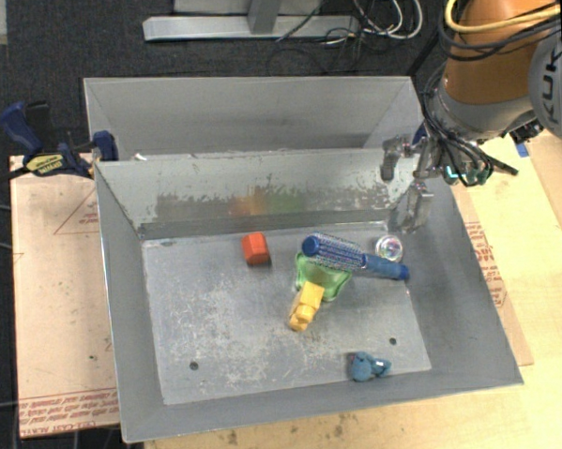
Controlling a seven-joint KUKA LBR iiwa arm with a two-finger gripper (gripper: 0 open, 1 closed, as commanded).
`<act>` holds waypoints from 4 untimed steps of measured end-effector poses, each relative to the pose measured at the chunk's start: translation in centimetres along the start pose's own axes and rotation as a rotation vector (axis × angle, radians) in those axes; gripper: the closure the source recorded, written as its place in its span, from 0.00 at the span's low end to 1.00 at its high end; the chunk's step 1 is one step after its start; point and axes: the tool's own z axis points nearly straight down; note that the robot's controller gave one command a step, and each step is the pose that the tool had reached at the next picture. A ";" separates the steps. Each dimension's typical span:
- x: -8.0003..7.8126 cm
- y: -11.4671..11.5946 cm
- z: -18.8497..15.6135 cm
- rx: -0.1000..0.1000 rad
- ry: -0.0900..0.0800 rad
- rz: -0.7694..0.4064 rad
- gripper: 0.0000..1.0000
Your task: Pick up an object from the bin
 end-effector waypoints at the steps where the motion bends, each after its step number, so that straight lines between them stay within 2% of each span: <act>1: 3.6 1.3 10.6 -0.001 0.002 -0.084 0.00; 2: 4.1 6.8 17.1 0.003 -0.019 -0.183 0.00; 3: 3.9 6.6 16.7 0.004 -0.025 -0.180 1.00; 4: 4.9 7.3 3.4 0.003 -0.014 -0.219 1.00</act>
Offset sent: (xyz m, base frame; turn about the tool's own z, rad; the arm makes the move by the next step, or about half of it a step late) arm -0.0345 0.0122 -0.1011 -0.0859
